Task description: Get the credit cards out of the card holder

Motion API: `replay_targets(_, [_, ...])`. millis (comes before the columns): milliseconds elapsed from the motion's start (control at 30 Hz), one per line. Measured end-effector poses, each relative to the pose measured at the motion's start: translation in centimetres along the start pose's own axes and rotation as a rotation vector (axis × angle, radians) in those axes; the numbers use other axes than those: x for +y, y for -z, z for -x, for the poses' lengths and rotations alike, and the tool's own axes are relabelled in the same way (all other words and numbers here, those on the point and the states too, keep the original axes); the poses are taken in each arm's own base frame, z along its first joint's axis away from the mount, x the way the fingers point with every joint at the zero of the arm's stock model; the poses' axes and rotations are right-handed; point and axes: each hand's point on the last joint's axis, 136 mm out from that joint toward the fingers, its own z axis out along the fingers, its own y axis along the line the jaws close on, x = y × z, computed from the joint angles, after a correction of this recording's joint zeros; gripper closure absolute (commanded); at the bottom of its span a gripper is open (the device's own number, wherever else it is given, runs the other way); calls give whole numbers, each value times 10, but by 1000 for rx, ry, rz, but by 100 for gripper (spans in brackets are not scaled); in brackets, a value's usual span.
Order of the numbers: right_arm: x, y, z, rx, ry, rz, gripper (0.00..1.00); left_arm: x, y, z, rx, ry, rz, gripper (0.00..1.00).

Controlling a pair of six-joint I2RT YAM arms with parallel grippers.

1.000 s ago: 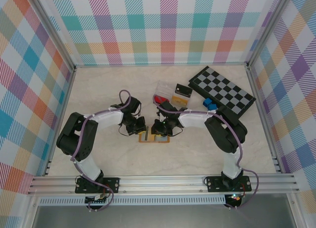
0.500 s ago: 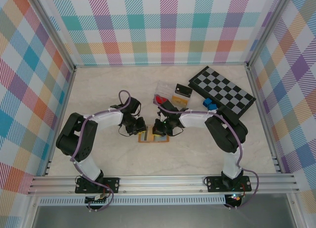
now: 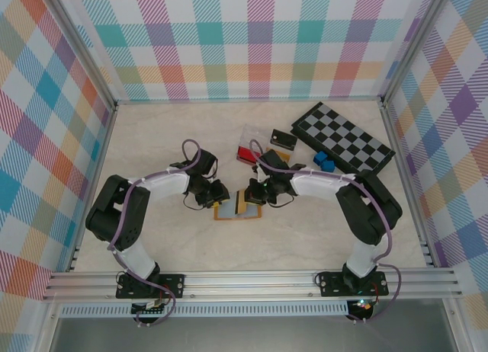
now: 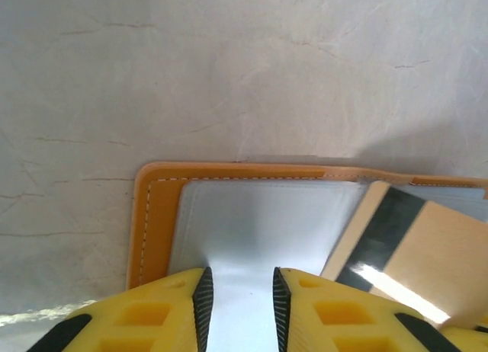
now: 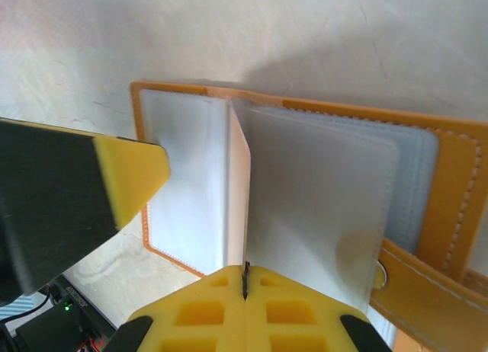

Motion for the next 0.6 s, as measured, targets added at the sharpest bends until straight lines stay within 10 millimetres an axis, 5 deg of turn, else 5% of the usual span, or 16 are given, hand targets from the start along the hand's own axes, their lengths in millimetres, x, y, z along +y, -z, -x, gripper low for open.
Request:
replay_targets(167, [-1,24,3,-27,35,43,100,-12,8,0,-3,12,-72,47])
replay_targets(333, [8,60,9,-55,55,180,100,-47,36,3,-32,-4,-247,27])
replay_targets(600, [36,109,28,-92,104,421,100,-104,71,4,-17,-55,-547,22])
